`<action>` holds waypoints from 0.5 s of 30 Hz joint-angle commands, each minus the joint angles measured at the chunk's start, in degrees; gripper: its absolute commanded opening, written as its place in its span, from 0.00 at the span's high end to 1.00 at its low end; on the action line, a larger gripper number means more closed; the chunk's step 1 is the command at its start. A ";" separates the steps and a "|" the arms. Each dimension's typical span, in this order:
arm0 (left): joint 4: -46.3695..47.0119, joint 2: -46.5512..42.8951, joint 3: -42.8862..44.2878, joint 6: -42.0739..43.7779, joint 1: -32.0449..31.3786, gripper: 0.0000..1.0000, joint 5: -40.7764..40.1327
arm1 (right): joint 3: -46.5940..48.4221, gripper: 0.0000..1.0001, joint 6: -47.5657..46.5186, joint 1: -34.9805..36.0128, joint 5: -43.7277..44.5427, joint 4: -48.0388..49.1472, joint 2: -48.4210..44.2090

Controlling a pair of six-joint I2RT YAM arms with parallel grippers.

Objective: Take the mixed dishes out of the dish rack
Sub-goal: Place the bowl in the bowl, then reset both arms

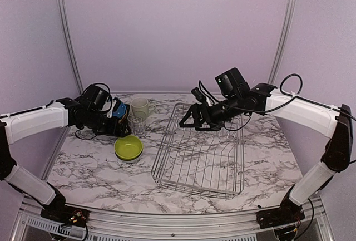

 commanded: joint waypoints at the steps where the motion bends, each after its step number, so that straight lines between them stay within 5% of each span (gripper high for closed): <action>1: -2.09 -3.91 5.61 5.38 0.40 0.01 1.70 | 2.03 0.02 -1.72 -0.64 1.71 -0.23 -1.32; 15: -2.24 -8.97 20.16 -1.10 2.39 0.01 -6.87 | 4.64 0.02 -3.68 -6.75 1.87 3.33 -4.13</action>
